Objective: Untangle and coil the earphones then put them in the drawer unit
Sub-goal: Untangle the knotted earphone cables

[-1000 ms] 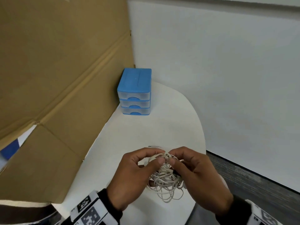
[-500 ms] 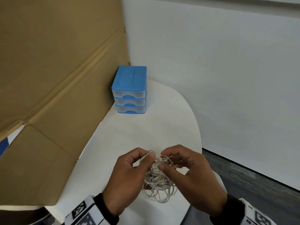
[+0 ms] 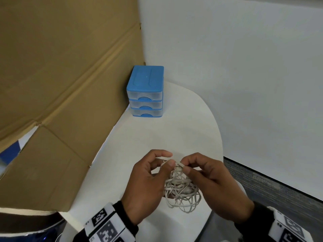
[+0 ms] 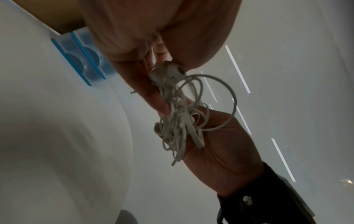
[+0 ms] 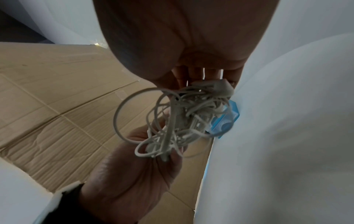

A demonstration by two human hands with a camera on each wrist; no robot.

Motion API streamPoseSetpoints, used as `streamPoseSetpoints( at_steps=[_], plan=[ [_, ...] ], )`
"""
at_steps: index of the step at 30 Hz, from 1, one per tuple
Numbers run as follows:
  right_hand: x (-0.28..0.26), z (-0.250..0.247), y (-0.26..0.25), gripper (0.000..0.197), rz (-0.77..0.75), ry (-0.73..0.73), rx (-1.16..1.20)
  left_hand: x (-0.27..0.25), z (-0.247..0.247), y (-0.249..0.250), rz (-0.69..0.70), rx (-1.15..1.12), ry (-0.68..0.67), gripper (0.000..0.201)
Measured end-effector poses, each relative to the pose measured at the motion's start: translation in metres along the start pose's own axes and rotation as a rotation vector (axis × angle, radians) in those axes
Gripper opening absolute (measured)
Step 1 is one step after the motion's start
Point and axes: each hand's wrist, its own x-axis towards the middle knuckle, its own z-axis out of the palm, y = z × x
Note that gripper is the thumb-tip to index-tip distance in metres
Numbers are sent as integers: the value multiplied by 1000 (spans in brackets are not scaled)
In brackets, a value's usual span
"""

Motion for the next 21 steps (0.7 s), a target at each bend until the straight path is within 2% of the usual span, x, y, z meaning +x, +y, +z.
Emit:
streamPoseSetpoints(
  at_steps=[6, 14, 21],
  plan=[
    [-1, 3, -1, 13, -42, 53, -42, -2, -1, 2, -30, 6, -34, 15],
    [1, 1, -1, 8, -85, 48, -89, -3, 0, 3, -58, 36, -61, 19],
    [0, 0, -1, 23, -143, 59, -92, -5, 3, 7, -139, -21, -120, 31]
  ],
)
